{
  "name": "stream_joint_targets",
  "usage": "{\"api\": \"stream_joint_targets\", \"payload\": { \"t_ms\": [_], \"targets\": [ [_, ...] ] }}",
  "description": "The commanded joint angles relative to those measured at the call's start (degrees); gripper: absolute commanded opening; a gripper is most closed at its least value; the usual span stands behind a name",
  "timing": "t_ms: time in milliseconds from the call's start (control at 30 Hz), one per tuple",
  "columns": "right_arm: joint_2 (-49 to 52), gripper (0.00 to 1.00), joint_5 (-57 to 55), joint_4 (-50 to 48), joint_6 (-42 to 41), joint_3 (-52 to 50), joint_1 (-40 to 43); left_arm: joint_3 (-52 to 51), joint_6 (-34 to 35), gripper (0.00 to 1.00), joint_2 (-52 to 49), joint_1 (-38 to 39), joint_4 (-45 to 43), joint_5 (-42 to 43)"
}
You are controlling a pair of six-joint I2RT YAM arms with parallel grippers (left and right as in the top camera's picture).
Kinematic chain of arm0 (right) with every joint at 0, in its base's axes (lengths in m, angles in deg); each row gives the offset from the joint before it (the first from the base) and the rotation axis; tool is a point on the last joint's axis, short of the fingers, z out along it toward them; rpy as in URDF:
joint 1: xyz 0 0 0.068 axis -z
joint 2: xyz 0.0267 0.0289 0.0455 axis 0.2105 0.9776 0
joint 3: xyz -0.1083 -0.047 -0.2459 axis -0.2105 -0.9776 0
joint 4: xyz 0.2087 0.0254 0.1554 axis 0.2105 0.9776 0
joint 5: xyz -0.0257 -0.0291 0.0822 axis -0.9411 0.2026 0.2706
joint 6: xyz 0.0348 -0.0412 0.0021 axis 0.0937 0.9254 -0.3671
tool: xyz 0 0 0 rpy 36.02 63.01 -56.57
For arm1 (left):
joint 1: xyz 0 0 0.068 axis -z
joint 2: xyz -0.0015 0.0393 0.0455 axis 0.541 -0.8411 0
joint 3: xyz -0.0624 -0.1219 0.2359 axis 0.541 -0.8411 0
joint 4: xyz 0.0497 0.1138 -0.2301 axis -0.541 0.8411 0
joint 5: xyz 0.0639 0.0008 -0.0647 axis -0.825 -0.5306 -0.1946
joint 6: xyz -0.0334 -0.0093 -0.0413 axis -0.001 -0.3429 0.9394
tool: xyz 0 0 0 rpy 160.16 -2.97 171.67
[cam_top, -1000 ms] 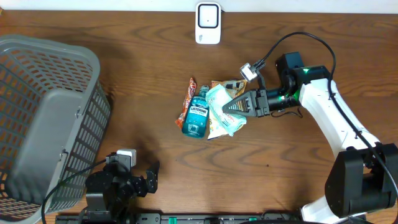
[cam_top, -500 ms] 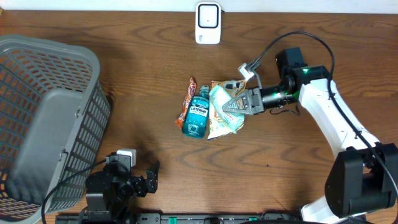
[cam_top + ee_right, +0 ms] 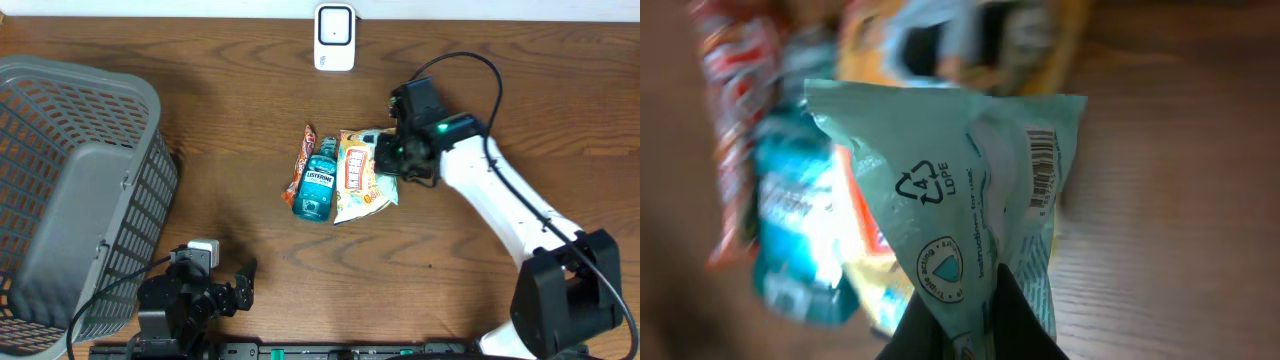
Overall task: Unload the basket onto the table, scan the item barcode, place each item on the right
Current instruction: 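Lift the pale green packet above the pile with the right gripper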
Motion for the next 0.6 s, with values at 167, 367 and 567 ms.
{"api": "stream_joint_targets", "payload": {
  "t_ms": [167,367,567],
  "targets": [
    [-0.37,0.01,-26.40,-0.17,-37.42,0.24,-8.59,-0.09,0.52,0.98,0.04,-0.20,3.39,0.76],
    [-0.37,0.01,-26.80,5.75,-61.31,0.24,-9.97,-0.09,0.52,0.98,0.04,-0.20,3.39,0.79],
    [-0.44,0.01,-25.11,7.80,-76.56,0.24,-9.97,-0.09,0.52,0.98,0.04,-0.20,3.39,0.76]
  ]
}}
